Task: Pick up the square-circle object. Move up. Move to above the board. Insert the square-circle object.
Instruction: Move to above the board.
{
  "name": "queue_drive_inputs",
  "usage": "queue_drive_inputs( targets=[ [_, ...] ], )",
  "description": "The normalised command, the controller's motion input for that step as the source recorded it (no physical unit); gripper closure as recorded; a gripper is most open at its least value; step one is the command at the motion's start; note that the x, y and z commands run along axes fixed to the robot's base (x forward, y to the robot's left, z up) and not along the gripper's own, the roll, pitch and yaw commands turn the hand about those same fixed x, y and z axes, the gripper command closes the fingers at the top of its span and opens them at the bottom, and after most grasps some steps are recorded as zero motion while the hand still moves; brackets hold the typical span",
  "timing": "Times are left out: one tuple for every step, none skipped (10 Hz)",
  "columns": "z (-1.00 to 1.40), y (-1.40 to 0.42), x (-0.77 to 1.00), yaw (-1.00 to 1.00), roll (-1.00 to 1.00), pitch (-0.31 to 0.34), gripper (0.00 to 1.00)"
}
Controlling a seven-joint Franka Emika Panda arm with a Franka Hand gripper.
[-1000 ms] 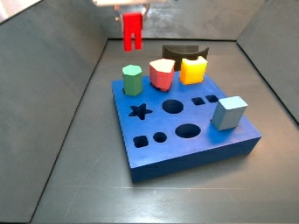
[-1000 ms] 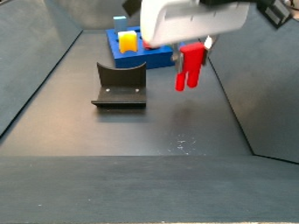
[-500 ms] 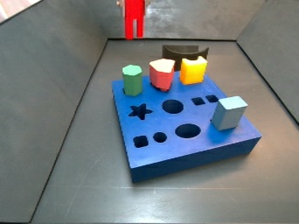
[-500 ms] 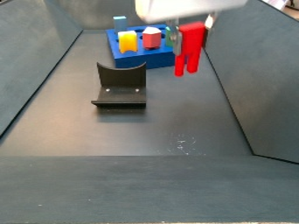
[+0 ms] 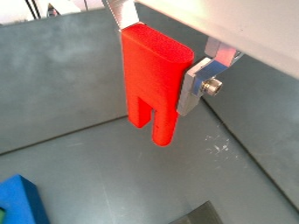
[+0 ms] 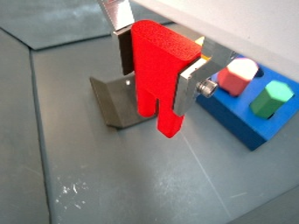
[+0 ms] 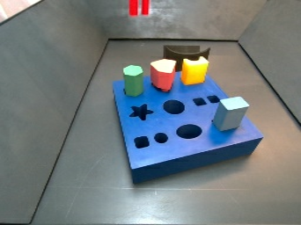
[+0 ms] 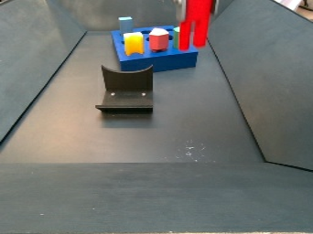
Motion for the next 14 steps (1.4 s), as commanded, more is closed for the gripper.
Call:
queue_drive_inputs(
  targets=[
    [1.00,-0.04,0.12,0.00,-0.04,0.084,1.00],
    [1.00,-0.03,0.11,0.00,-0.04,0.083,1.00],
    [1.00,-0.03,0.10,0.01,-0.04,0.088,1.00],
    [1.00,-0.03,0.09,0.01,-0.04,0.084,1.00],
    [0.83,-0.02,0.07,0.01,-0.04,0.084,1.00],
    [0.66,-0.02,0.05,0.01,-0.04,0.081,1.00],
    [0.49,-0.02,0.03,0.01,-0.04,0.081,1.00],
    [0.27,-0.01,0.02,0.01,-0.04,0.080,1.00],
    [0.07,-1.00,0.02,-1.00,0.04,-0.017,1.00],
    [0.06,-1.00,0.02,-1.00,0.04,-0.022,1.00],
    [0.06,-1.00,0.01,-1.00,0.05,-0.029,1.00],
    [0.06,-1.00,0.01,-1.00,0.01,-0.038,1.00],
    [0.06,-1.00,0.01,-0.70,-0.02,-0.021,1.00],
    [0.06,-1.00,0.01,-0.53,-0.03,-0.010,1.00]
  ],
)
